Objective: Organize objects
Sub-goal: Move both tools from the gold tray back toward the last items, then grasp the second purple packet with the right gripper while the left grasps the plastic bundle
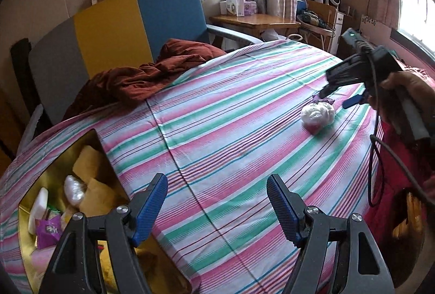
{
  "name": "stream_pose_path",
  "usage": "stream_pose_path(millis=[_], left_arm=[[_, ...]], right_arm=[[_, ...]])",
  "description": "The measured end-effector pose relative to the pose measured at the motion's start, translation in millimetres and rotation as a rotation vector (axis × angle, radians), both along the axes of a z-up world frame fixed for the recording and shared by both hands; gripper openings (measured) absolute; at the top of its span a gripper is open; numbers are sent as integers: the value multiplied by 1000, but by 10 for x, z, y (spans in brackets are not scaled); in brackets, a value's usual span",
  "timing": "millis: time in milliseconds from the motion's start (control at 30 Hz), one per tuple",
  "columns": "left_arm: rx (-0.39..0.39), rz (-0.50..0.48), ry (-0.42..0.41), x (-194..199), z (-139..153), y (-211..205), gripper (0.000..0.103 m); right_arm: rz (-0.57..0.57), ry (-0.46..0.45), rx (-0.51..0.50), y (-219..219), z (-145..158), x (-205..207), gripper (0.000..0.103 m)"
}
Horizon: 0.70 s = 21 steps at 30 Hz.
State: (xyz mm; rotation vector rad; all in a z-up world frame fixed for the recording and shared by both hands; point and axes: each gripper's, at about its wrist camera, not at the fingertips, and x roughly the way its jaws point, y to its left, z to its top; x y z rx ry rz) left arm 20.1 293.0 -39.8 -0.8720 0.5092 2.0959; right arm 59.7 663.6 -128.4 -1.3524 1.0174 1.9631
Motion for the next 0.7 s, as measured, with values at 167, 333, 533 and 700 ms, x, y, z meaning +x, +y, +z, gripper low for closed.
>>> stream_pose_path(millis=[167, 333, 533, 700], left_arm=[[-9, -6, -29, -61, -55, 117, 76], [-14, -22, -68, -110, -103, 311, 76], [-8, -51, -127, -155, -130, 614, 76], [-9, -91, -171, -213, -206, 938, 76]], right_arm=[[33, 3, 29, 8, -61, -104, 45], [-21, 63, 3, 143, -84, -15, 38], [-48, 95, -34, 231, -113, 48, 38], [-42, 107, 11, 247, -45, 67, 30]])
